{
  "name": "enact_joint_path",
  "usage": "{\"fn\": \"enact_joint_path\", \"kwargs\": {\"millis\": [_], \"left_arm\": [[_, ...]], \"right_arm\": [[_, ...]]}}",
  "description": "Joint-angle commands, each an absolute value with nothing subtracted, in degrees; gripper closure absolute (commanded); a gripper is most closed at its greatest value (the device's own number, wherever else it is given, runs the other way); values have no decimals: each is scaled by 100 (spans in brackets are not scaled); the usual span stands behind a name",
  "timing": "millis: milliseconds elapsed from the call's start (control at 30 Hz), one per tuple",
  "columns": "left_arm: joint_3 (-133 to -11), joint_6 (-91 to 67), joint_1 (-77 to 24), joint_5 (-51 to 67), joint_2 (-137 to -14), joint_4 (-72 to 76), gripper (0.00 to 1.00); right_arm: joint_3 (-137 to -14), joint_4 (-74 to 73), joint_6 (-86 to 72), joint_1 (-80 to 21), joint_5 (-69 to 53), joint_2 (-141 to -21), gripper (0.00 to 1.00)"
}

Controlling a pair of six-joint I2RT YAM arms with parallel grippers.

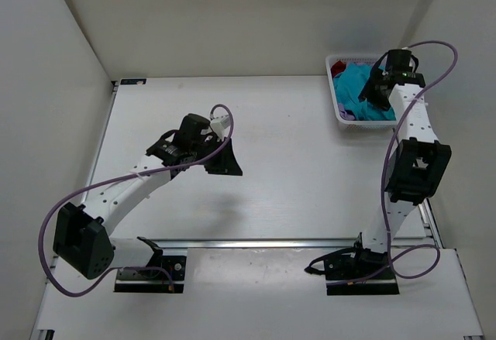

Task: Fold and stack the t-shirts
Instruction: Grab crumpled tshirt from bin with the right arm

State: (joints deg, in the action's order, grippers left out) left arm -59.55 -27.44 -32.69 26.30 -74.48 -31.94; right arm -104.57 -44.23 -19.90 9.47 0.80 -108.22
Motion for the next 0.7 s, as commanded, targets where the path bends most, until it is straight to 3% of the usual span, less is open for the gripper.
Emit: {"fn": "enact_joint_path", "kwargs": {"millis": [0, 133, 667], "left_arm": [[-5968, -2724, -3199, 2680, -7409, -3138, 68], [-5924, -2786, -3121, 2786, -7479, -3076, 68], [-5740, -2961, -2936, 3006, -7524, -2944, 69]], "right_arm": [[-10301, -4298, -1863, 1055, -289, -10845, 53], [-10204, -4140, -1890, 1037, -702, -11030, 52], [-10635, -4166, -1837, 1072, -483, -11769, 51]]}}
